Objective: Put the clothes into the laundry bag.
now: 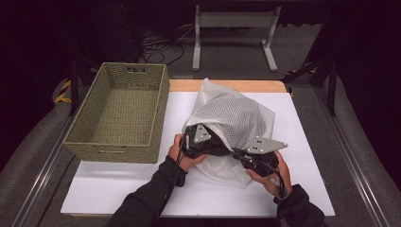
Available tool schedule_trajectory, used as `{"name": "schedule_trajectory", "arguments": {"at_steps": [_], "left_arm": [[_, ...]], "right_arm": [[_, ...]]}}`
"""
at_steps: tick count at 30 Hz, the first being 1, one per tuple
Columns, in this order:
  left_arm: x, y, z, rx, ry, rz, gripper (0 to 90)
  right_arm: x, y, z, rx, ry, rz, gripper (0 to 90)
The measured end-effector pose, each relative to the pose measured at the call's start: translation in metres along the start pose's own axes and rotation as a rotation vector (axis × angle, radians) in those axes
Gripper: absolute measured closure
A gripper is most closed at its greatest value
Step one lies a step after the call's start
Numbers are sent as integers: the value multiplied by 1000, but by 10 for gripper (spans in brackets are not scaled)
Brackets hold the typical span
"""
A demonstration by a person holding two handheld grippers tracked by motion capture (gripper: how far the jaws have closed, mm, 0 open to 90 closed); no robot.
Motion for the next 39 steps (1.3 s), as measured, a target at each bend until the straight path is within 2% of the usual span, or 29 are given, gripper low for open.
{"name": "schedule_trajectory", "arguments": {"at_steps": [1,2,3,4,6,7,9,10,11,13,14,15,19,21,22,24,26,27,28,29,30,31,32,33,35,36,37,39], "left_arm": [[0,0,0,0,0,0,783],[0,4,1,-24,-5,-7,783],[-1,9,0,-52,-10,-4,823],[-4,12,-1,-89,-8,-17,836],[-7,20,-2,-129,-12,-42,845],[-7,23,0,-133,-3,-47,847],[-6,28,6,-136,56,-34,850],[-4,29,11,-129,77,-48,851],[2,30,14,-129,77,-94,852],[16,31,20,-126,105,-192,853],[21,30,20,-132,96,-236,852],[24,29,19,-132,98,-241,849],[20,24,7,-145,60,-145,794],[20,16,-4,-148,13,-122,740],[21,12,-10,-145,7,-116,717],[19,2,-24,-148,-43,-123,630],[14,-8,-46,-139,-42,-76,534],[11,-12,-54,-137,-44,-57,517],[11,-12,-54,-137,-44,-57,500],[7,-20,-65,-126,-42,-33,500],[7,-20,-65,-126,-42,-33,489],[2,-33,-80,-102,-33,-32,489],[2,-37,-85,-83,-1,-30,475],[2,-37,-85,-83,-1,-30,470],[3,-49,-92,-56,33,-63,457],[5,-52,-93,-51,50,-77,449],[7,-55,-91,-24,74,-94,436],[13,-58,-85,7,141,-120,387]], "right_arm": [[0,0,0,0,0,0,846],[-1,-2,1,3,1,7,850],[-2,-3,2,5,0,12,867],[-3,-3,0,0,-6,13,881],[-4,-1,-5,-26,-21,3,891],[-5,1,-7,-35,-27,7,892],[-6,2,-11,-48,-28,12,895],[-6,2,-12,-48,-28,13,896],[-5,2,-12,-45,-21,12,896],[-3,3,-10,-36,-13,3,897],[-2,3,-8,-28,-12,-5,897],[-2,3,-8,-24,-15,-13,898],[-4,0,-8,-14,-19,-3,897],[-8,-3,-10,-10,-28,15,897],[-9,-4,-11,-6,-34,19,897],[-11,-5,-14,-10,-45,27,897],[-13,-4,-16,-18,-52,28,897],[-13,-3,-18,-24,-56,29,897],[-13,-3,-18,-24,-56,29,897],[-13,-2,-19,-29,-58,26,897],[-13,-2,-19,-29,-58,26,897],[-12,-1,-21,-35,-58,22,897],[-11,0,-24,-40,-64,18,897],[-11,0,-24,-40,-64,18,897],[-11,2,-28,-50,-68,17,897],[-11,2,-30,-53,-70,15,897],[-11,3,-31,-55,-73,14,897],[-11,2,-32,-48,-75,7,897]]}}
Point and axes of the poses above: each handheld gripper's, and its own axes: z roughly forward along the jaws, y roughly out of its top, x roughly to its left, the point moved 3 cm from there along z, roughly forward along the jaws, and after that the axes turned 14 degrees about -z, right-handed, at the moved point
